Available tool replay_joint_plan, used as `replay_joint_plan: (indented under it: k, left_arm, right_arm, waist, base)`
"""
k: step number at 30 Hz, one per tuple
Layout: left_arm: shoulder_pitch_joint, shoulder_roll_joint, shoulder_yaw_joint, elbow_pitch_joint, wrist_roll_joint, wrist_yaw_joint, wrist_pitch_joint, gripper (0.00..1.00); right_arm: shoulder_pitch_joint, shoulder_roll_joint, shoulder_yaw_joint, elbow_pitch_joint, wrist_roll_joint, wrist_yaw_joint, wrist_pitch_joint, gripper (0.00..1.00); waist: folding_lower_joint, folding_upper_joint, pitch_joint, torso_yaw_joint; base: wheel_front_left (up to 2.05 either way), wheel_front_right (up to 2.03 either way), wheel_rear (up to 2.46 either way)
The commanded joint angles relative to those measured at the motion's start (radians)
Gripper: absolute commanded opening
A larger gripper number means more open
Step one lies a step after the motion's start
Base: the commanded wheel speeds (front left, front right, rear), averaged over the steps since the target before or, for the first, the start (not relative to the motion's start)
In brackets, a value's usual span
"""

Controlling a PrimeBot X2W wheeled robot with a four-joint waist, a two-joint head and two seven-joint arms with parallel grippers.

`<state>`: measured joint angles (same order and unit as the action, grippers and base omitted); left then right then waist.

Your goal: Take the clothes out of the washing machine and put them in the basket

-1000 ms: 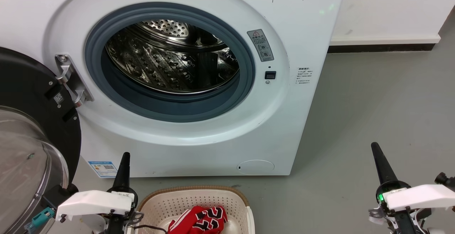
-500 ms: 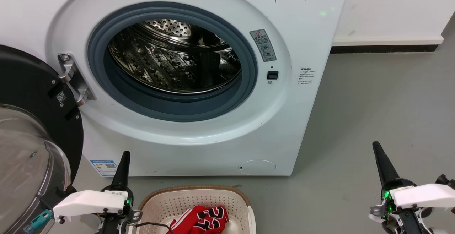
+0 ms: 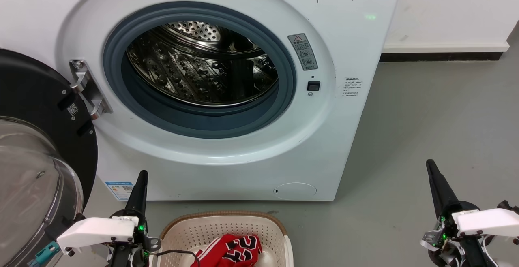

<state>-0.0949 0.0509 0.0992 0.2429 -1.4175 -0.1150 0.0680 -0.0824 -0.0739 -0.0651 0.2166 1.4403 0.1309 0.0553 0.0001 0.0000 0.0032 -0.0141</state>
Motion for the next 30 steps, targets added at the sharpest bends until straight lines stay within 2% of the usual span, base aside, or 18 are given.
replay_joint_plan:
  k: [1, 23, 30]
  left_arm:
    - [-0.017, 0.000, 0.003, -0.002, -0.022, -0.007, 0.007, 0.00]
    - [-0.018, -0.001, 0.018, 0.004, -0.200, -0.018, 0.051, 0.00]
    - [-0.017, -0.001, 0.018, 0.004, -0.196, -0.018, 0.050, 0.00]
  right_arm:
    - [-0.016, -0.003, -0.004, 0.002, 0.023, 0.000, 0.005, 0.00]
    - [-0.029, 0.003, -0.020, 0.029, 0.203, 0.000, 0.037, 0.00]
    - [-0.029, 0.005, -0.022, 0.029, 0.194, 0.000, 0.040, 0.00]
  waist:
    - [0.0000, 0.0000, 0.000, 0.001]
    - [-0.0001, 0.0000, 0.000, 0.014]
    - [-0.0001, 0.0000, 0.000, 0.014]
  base:
    - [0.00, 0.00, 0.00]
    - [0.00, 0.00, 0.00]
    - [0.00, 0.00, 0.00]
